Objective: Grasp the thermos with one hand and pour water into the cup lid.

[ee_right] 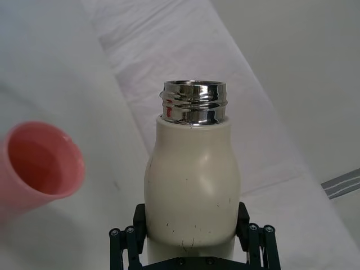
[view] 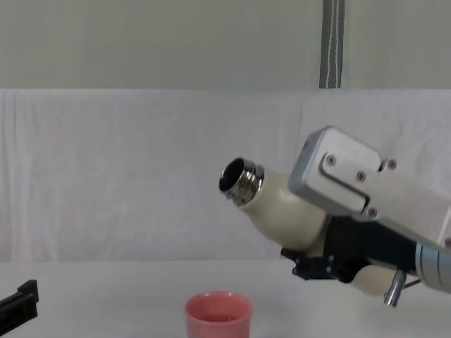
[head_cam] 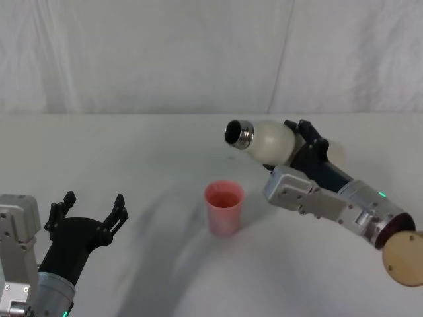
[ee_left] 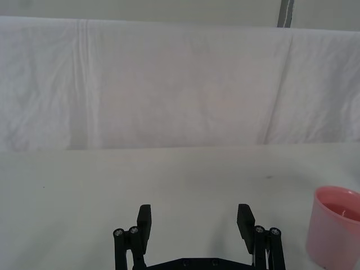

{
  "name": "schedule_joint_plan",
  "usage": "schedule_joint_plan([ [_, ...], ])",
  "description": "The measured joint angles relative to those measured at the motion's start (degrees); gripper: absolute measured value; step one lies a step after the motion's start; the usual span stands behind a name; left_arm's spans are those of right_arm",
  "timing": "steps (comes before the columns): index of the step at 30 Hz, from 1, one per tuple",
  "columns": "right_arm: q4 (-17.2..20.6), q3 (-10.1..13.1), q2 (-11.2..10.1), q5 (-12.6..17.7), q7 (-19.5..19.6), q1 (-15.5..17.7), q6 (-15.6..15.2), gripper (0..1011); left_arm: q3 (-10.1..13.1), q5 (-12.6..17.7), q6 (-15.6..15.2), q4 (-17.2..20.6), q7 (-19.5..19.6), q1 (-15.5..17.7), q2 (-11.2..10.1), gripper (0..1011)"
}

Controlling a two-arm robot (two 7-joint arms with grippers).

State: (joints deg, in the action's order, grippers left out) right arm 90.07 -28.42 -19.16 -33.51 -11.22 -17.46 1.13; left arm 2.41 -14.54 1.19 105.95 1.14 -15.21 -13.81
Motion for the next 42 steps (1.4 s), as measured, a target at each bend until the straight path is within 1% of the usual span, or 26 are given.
schedule_joint_plan([
  [7, -1.26, -0.93, 0.20, -1.73, 0.96, 0.38, 0.27, 951, 0.00, 0.00, 0.00, 0.00, 0.00, 0.00, 0.00, 1001],
  [15, -1.88, -1.93, -0.41, -4.15, 1.08, 0.54, -0.06, 951, 0.00, 0.00, 0.00, 0.00, 0.00, 0.00, 0.00, 1001],
  [30, -2.20, -2.08, -0.74, -5.42, 1.14, 0.37, -0.45, 951, 0.00, 0.00, 0.00, 0.00, 0.00, 0.00, 0.00, 1001],
  [42, -2.00, -1.78, -1.36, -6.40, 1.04, -0.51, -0.74, 951, 0.00, 0.00, 0.00, 0.00, 0.00, 0.00, 0.00, 1001],
])
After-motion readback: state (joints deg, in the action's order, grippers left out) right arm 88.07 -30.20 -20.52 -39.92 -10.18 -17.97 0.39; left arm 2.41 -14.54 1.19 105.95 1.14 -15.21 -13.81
